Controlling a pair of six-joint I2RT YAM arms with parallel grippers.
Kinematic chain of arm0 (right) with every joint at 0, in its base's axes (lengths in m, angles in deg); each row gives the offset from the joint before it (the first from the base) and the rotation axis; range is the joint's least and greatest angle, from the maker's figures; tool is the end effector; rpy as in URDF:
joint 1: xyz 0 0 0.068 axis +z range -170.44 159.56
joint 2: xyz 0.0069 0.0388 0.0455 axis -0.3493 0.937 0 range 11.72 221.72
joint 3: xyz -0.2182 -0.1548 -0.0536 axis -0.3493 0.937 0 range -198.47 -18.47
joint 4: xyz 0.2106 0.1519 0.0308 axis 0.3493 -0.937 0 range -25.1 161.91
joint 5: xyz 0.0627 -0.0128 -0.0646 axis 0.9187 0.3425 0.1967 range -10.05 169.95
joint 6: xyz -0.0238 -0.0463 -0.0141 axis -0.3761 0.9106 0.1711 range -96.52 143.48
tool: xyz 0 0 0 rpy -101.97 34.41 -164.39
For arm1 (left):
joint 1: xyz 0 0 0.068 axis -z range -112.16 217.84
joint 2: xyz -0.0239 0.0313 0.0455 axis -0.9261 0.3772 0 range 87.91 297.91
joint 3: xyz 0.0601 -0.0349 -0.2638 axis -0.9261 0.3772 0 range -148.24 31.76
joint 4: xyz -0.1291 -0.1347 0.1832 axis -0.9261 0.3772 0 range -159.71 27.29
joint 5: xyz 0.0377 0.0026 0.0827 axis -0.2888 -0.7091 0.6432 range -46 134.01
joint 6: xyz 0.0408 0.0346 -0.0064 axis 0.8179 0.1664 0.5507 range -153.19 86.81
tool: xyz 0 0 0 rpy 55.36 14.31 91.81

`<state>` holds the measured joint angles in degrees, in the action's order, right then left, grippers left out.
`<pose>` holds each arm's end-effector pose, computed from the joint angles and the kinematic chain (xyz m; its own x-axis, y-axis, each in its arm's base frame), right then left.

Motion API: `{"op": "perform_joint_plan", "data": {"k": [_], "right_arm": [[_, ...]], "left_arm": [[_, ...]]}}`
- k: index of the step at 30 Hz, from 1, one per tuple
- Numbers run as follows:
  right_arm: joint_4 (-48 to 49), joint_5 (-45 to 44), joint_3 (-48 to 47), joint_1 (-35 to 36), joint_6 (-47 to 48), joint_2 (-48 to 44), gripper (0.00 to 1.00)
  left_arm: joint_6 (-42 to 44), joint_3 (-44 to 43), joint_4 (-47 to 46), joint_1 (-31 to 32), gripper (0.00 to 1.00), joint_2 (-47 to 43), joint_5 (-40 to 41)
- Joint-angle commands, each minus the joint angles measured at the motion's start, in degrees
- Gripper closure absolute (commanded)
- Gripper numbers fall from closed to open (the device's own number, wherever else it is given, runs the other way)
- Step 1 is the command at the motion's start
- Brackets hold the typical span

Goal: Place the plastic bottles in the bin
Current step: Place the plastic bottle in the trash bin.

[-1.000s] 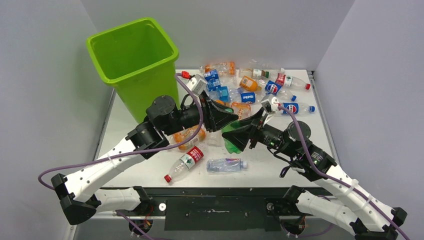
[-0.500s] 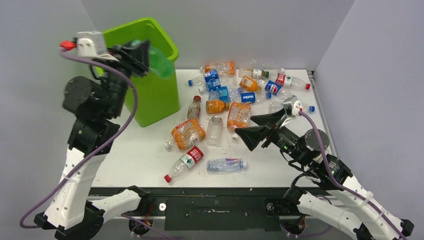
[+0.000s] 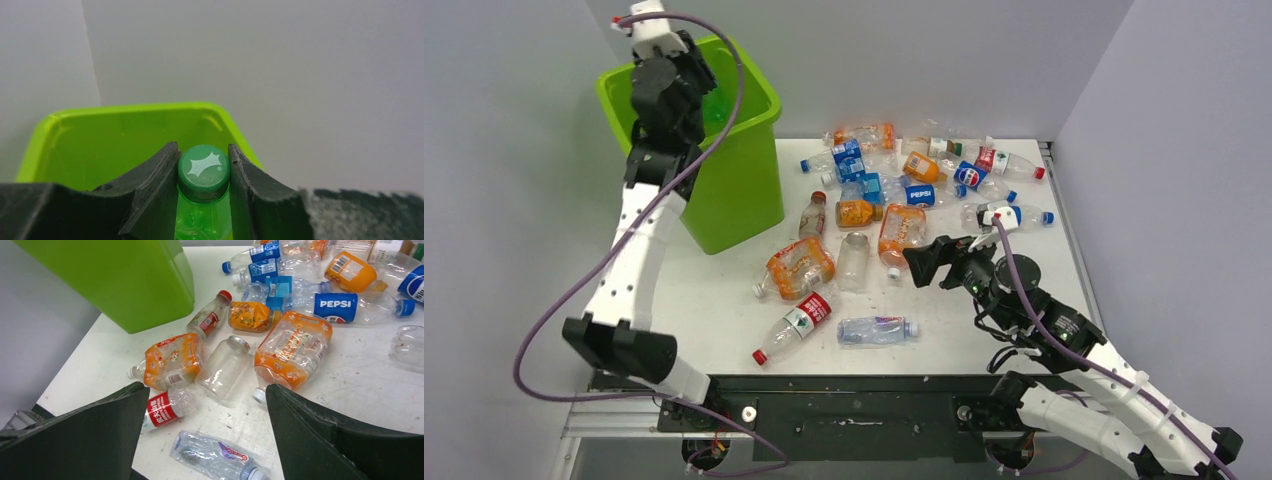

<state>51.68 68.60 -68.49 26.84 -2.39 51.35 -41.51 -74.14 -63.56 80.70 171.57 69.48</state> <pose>0.1098 0.1086 0.3666 -0.3612 0.2395 -0.9012 -0.4792 0.7814 0.3997 0.2929 -0.0512 0.5536 0.2967 -0.2018 -0.9334 -0.1607 0.9529 -0.2571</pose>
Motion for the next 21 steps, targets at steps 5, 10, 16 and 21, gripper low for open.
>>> {"op": "perform_joint_plan", "data": {"k": [5,10,16,21], "right_arm": [[0.1,-5.5,1.6,-0.1,0.6,-2.1,0.10],[-1.0,-7.9,2.4,-0.1,-1.1,-1.5,0.10],[-4.6,-6.8,1.7,-0.1,-2.3,0.8,0.10],[-2.5,-3.6,5.0,-0.2,-4.1,1.1,0.10]], "left_arm": [[0.4,-6.1,0.9,-0.5,1.00,8.9,-4.8],[0.7,-2.6,-1.9,-0.3,0.31,5.6,-5.5],[2.6,-1.7,-0.7,3.5,0.09,-1.5,-6.3],[6.8,6.3,3.2,13.9,0.04,-10.4,-4.2]]}}
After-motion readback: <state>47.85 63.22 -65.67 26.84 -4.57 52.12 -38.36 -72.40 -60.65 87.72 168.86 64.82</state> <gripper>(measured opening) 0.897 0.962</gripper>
